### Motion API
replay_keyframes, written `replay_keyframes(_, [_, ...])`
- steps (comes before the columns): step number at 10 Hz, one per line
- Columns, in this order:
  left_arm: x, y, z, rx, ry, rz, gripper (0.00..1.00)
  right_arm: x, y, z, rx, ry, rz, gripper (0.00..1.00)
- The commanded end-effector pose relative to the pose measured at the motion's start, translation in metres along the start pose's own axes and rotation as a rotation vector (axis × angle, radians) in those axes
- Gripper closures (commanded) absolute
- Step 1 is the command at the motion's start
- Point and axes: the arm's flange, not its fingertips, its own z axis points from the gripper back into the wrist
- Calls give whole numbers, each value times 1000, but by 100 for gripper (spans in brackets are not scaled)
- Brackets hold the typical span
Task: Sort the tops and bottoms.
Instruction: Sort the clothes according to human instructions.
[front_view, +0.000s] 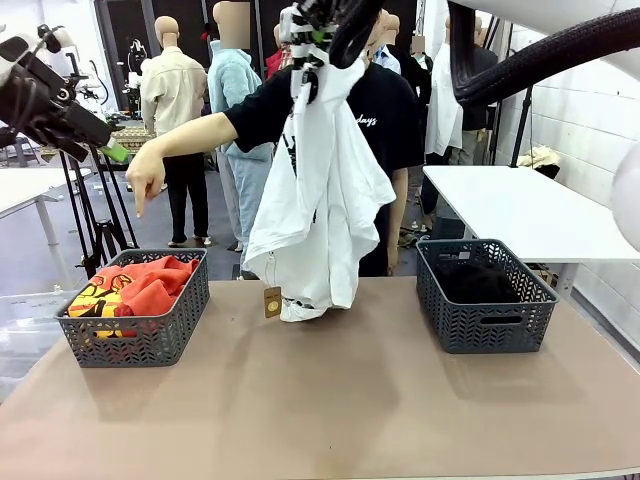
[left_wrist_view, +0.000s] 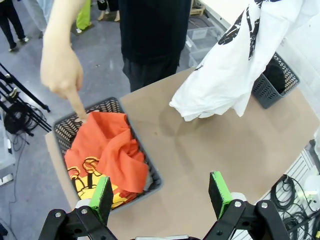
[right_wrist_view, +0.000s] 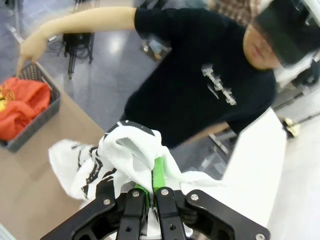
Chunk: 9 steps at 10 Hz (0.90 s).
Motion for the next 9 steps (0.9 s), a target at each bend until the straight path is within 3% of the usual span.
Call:
replay_keyframes(1, [-8, 6, 8, 9, -13, 9, 0, 62, 21, 2, 130, -252, 11, 100])
replay_keyframes(4, [-20, 25, 15, 46, -56, 70, 0, 131, 47, 11, 166, -534, 48, 100])
replay_keyframes(5, [-21, 27, 16, 55, -61, 75, 0, 141, 53, 11, 190, -554, 29, 100])
replay_keyframes(6, [-21, 28, 17, 42, -46, 73, 0, 63, 66, 22, 112, -434, 36, 100])
replay_keyframes(9, [-15, 28, 17, 33, -44, 61, 0, 63, 66, 22, 112, -434, 36, 100])
